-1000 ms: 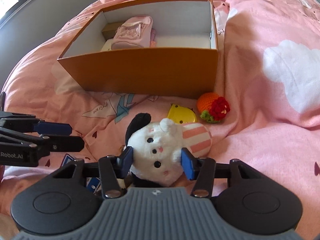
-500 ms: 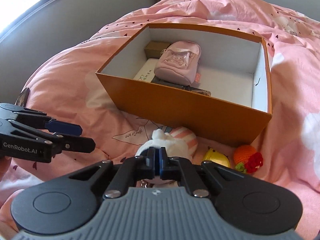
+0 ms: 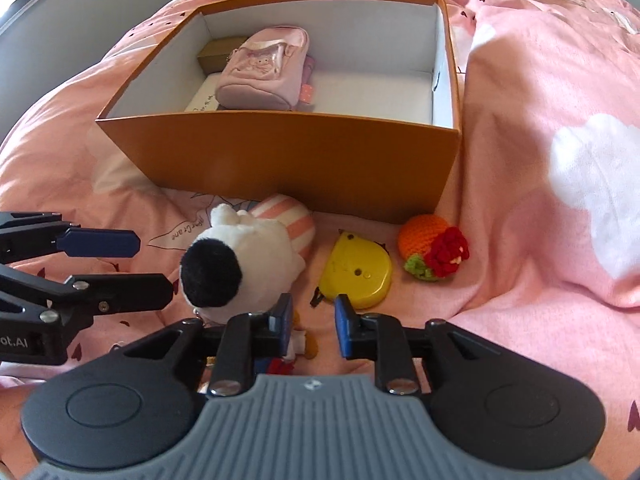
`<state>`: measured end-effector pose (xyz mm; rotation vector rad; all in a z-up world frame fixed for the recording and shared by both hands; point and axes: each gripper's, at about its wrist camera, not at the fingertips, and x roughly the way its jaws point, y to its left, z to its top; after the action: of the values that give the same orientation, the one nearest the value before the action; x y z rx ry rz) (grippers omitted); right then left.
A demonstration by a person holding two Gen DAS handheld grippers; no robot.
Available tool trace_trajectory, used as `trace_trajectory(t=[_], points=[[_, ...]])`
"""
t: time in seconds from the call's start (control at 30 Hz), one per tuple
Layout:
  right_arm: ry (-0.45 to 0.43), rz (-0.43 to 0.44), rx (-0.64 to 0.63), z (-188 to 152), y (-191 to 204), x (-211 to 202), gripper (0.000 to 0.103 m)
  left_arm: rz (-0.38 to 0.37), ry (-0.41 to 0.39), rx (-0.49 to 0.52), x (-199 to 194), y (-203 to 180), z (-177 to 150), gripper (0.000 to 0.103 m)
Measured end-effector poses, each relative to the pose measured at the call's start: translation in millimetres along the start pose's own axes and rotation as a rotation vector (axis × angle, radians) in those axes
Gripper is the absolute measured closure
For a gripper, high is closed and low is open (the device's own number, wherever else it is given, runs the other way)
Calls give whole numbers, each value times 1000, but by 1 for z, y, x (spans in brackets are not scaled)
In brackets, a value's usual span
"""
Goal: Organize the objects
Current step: 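Grasp the white striped-hat plush with the left tool while the right tool grasps the blue-outfit bear plush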
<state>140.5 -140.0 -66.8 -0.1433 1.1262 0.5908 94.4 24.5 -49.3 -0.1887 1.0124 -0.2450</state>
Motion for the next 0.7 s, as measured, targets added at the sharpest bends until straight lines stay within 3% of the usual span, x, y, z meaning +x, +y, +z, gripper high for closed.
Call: trace_trajectory(t=[0.03,0.37,0.4,0.5,0.7], points=[[3,0,9,0,-3,1,67,1,7,14,5,-3,2,24],[60,13,79,-3,-23,14,66,48,80,49,48,-8,11,28],[68,23,86,-3,-24,15,66,43,81,47,48,-7,12,34],[92,66,111,-4,-27,18,66,35,78,29,45,-2,12,39],[138,197,158,-6,-21,18,64,99,55,63,12,-1,6,41]])
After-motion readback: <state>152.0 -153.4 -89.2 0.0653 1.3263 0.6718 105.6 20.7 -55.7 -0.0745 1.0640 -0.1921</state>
